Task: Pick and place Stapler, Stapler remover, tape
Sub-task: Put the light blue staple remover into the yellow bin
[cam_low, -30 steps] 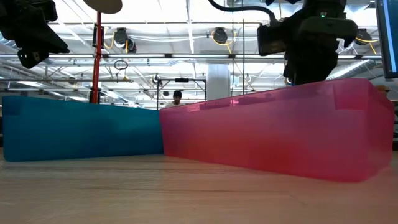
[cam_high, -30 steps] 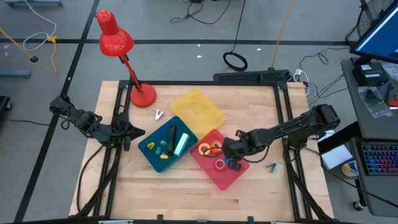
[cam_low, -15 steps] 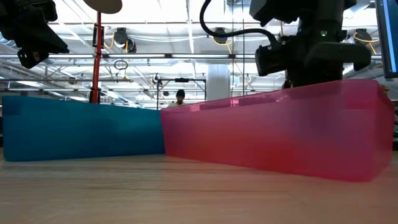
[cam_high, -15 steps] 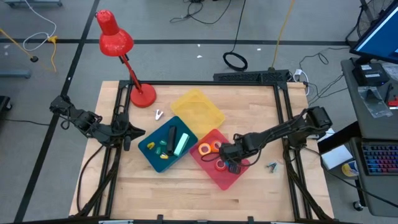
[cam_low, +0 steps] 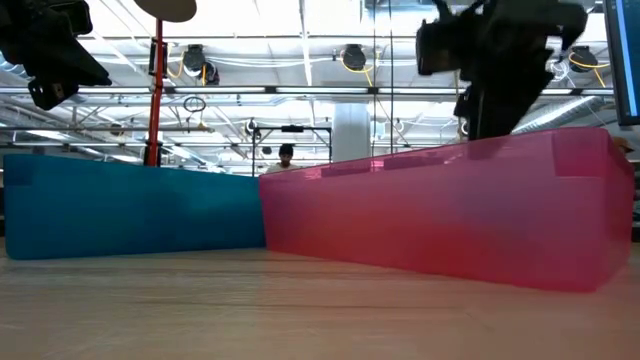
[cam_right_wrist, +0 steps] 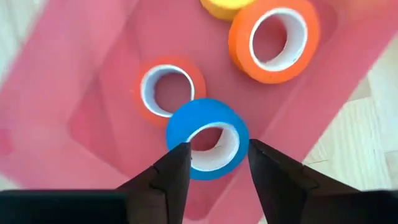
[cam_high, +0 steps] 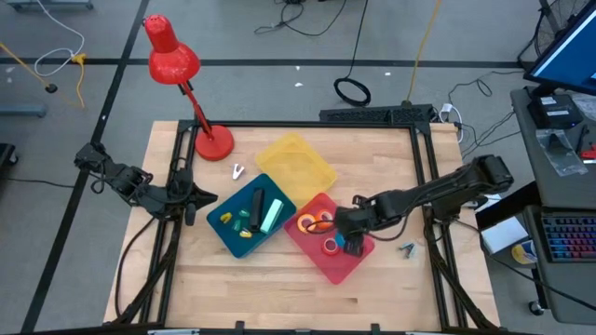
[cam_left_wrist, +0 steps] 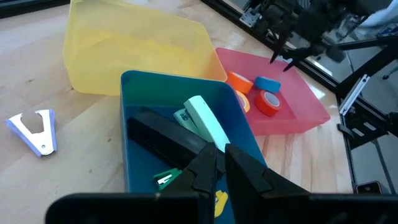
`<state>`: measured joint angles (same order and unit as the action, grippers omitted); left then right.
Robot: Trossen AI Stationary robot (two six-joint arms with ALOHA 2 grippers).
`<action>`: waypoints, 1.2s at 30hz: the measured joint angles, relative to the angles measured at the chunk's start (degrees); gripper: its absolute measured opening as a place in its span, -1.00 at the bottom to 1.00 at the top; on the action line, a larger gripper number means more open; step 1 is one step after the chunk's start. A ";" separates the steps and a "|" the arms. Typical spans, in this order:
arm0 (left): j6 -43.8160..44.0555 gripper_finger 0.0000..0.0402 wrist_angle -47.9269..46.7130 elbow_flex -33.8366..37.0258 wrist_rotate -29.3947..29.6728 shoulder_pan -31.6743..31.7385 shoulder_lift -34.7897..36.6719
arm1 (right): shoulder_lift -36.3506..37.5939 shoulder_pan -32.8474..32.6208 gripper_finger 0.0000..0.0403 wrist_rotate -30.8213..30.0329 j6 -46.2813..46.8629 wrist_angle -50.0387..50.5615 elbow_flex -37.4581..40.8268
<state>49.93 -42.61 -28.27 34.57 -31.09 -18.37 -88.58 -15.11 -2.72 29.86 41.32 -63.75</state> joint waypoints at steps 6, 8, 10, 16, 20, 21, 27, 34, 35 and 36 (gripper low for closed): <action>-0.02 -0.84 0.00 0.00 0.02 -0.01 0.00 | 6.23 -0.20 -0.24 0.42 3.99 1.64 -0.02; -0.02 -0.84 0.00 0.00 0.00 0.00 0.02 | 8.14 -0.92 -0.27 2.26 5.99 4.18 -0.02; -0.02 -0.84 0.00 0.00 0.01 0.00 0.00 | 10.08 -2.14 -0.30 4.69 8.56 8.41 -0.05; -0.04 -0.84 0.00 0.00 0.02 0.00 0.01 | 13.72 -6.96 -0.37 13.20 20.91 29.00 -0.04; -0.04 -0.84 -0.02 0.00 0.02 0.00 0.02 | 14.34 -10.05 -0.36 16.43 26.82 37.54 -0.04; -0.04 -0.84 -0.02 0.00 0.02 -0.02 0.00 | 14.34 -10.80 -0.35 16.21 27.80 38.49 -0.04; -0.04 -0.84 -0.02 0.00 0.02 0.00 0.02 | 14.34 -13.66 -0.23 13.85 28.09 38.94 2.10; -0.01 -0.84 0.00 0.00 0.02 0.00 0.02 | 14.36 -15.13 -0.04 13.05 23.57 33.22 9.10; 0.01 -0.84 0.00 0.00 0.02 0.00 0.02 | 14.34 -15.15 -0.01 13.05 23.06 31.83 10.47; 0.07 -0.84 0.00 0.00 0.00 -0.01 0.00 | 14.32 -15.13 0.01 13.03 22.60 30.54 11.90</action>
<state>50.01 -42.61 -28.27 34.57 -31.10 -18.37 -74.26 -30.24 10.30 52.46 71.86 -51.84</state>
